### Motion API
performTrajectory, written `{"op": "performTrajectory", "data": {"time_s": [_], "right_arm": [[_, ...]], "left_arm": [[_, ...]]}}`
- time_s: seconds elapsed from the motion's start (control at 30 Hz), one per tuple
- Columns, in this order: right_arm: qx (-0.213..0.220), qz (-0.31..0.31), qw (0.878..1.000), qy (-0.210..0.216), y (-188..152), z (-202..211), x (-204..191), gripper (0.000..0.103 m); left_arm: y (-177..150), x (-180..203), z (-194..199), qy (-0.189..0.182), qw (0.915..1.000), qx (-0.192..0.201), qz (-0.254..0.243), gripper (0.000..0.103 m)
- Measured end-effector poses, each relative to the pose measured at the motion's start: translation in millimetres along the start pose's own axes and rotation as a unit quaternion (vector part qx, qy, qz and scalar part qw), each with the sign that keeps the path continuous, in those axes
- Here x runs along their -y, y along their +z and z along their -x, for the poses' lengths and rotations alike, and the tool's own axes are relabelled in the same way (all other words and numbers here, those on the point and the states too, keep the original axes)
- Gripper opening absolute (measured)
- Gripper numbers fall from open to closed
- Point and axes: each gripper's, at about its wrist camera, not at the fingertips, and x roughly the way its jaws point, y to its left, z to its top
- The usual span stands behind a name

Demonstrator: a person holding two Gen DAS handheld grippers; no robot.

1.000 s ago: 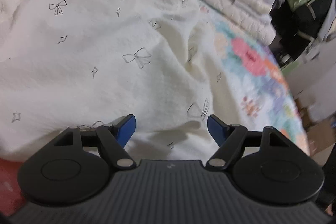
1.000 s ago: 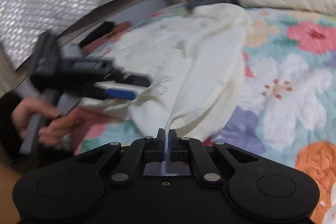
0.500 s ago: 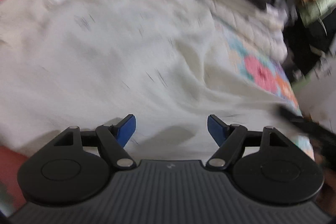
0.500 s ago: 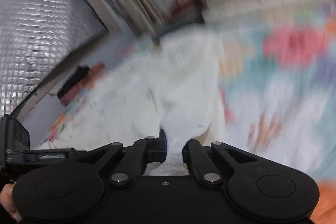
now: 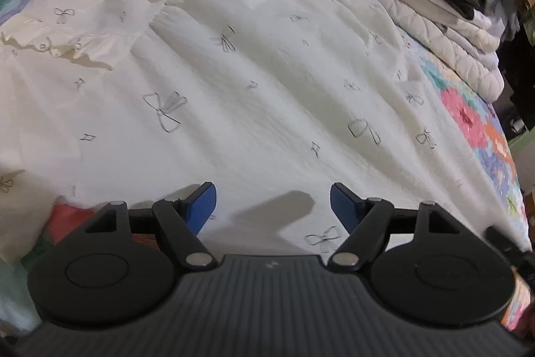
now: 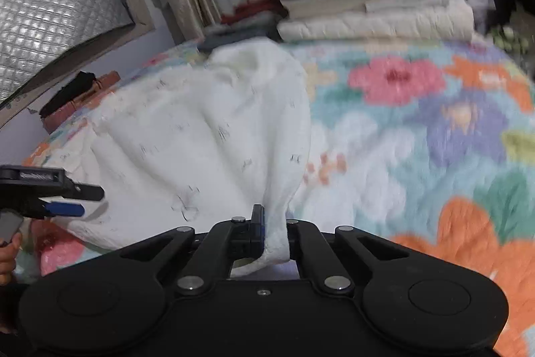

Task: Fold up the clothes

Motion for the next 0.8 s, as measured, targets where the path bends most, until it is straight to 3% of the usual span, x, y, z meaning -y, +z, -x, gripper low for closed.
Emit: {"op": "performTrajectory", "data": {"time_s": [0.1,0.27,0.37,0.47,0.57,0.67,0.8], "right_arm": [[0.012,0.030,0.999,-0.007,11,5,-8,0.001],[-0.055,0.006,0.998,-0.034,-15,-18,5,0.000],[-0.074,-0.007,0.997,-0.036,-27,-26,13,0.000],[-0.074,0.006,0.996,-0.038,-28,-27,9,0.001],[-0.079,0.007,0.996,-0.040,-29,-31,7,0.001],[-0.083,-0.001,0.996,-0.039,-30,-37,9,0.003],[-0.083,-0.006,0.996,-0.036,-30,-34,11,0.008]], "left_arm": [[0,-6,-1,0.013,0.9998,-0.003,0.014,0.075],[3,-16,2,0.037,0.9989,-0.012,0.027,0.075],[9,-33,23,0.047,0.9982,-0.006,0.038,0.075],[10,-63,61,0.092,0.9914,0.046,0.081,0.076],[12,-88,84,0.160,0.9808,0.069,0.088,0.076],[16,-102,87,0.234,0.9664,0.066,0.083,0.079],[19,-114,67,0.230,0.9683,0.017,0.097,0.080]]}}
